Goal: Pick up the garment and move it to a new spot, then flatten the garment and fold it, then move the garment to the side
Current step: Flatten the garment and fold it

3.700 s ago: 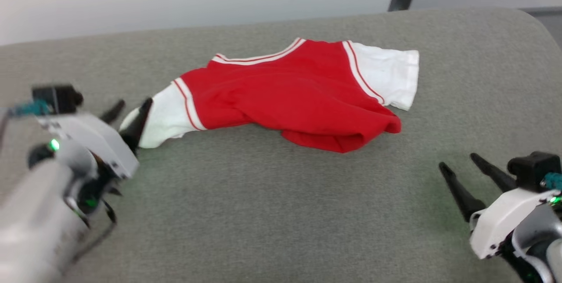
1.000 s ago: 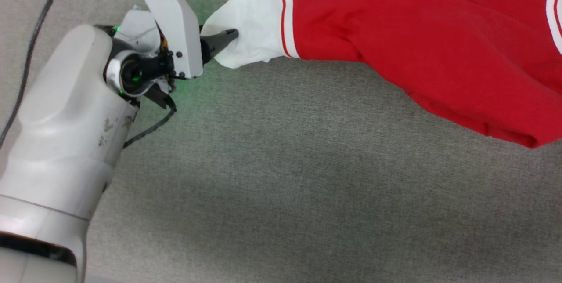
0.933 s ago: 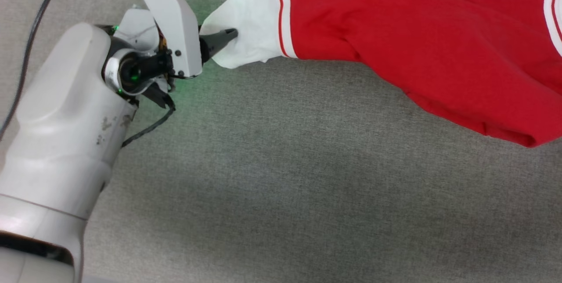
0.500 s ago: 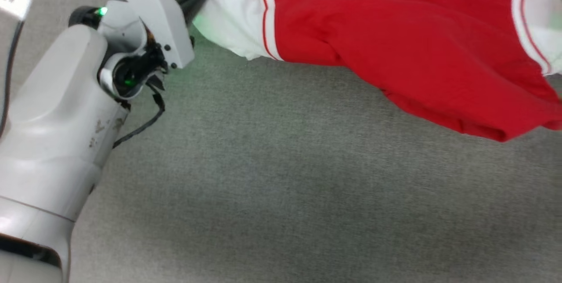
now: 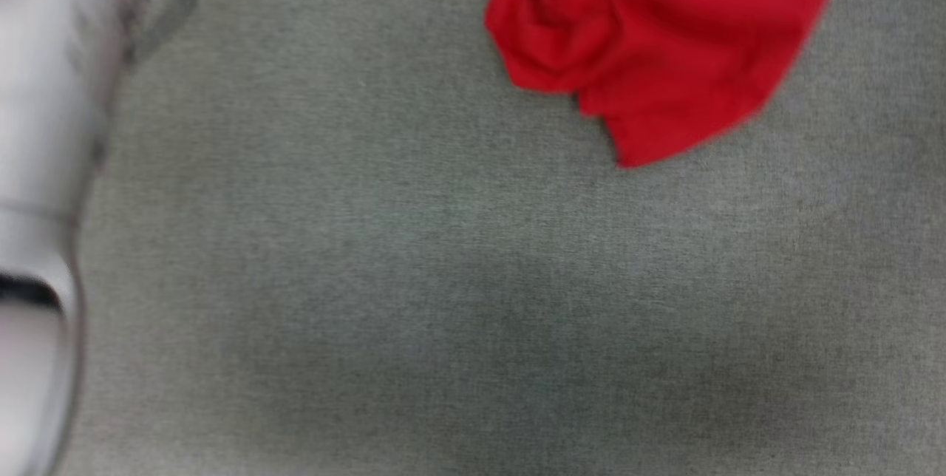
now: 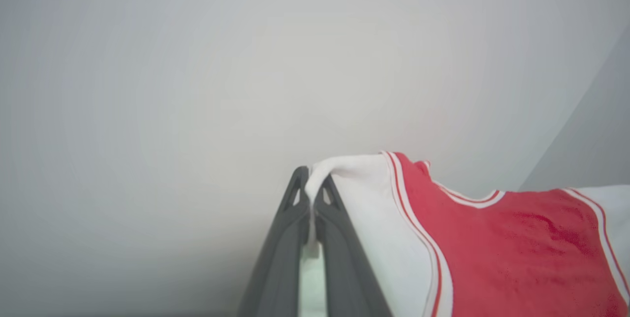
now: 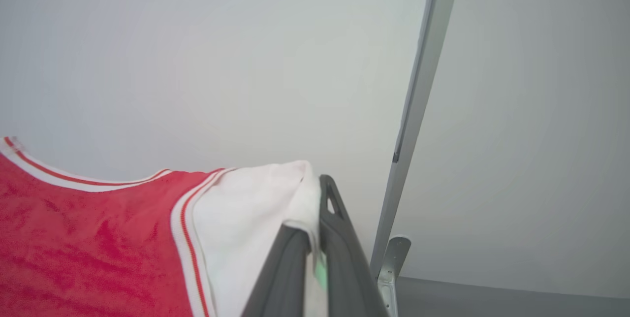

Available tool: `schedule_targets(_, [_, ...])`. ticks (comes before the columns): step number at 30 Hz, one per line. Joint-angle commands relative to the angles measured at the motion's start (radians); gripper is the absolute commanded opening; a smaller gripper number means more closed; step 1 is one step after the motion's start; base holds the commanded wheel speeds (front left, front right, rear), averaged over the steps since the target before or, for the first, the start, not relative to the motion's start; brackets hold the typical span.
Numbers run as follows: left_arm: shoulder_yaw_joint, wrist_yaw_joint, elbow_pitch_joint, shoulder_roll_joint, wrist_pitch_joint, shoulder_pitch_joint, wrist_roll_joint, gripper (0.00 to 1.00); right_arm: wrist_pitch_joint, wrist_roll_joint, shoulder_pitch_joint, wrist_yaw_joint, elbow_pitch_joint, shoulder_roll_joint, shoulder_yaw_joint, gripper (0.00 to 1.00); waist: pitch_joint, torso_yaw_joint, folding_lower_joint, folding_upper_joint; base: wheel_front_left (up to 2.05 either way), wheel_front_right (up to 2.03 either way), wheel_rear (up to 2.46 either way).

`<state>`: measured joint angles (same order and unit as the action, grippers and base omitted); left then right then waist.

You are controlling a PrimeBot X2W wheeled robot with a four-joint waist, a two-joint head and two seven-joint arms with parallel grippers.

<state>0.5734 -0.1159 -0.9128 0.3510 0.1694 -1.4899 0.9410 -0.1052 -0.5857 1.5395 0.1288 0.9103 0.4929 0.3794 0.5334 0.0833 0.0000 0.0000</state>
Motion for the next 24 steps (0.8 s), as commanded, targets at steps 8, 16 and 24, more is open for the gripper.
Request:
schedule_targets(8, [-0.110, 0.060, -0.094, 0.005, 0.094, -0.349, -0.047, 0.00, 0.254, 0.117, 0.317, 0.003, 0.181, -0.101, -0.143, 0.00, 0.091, -0.088, 0.0000, 0.0000, 0.00, 0.00, 0.00])
schedule_targets(16, [-0.247, 0.019, -0.116, -0.026, 0.094, -0.354, -0.053, 0.00, 0.338, 0.163, 0.385, 0.003, 0.290, -0.155, -0.168, 0.00, 0.065, -0.106, 0.0000, 0.0000, 0.00, 0.00, 0.00])
schedule_targets(24, [-0.201, -0.017, -0.061, -0.042, 0.069, -0.131, 0.054, 0.00, 0.317, 0.083, 0.178, 0.003, 0.200, -0.129, -0.025, 0.00, 0.018, -0.091, 0.0000, 0.0000, 0.00, 0.00, 0.00])
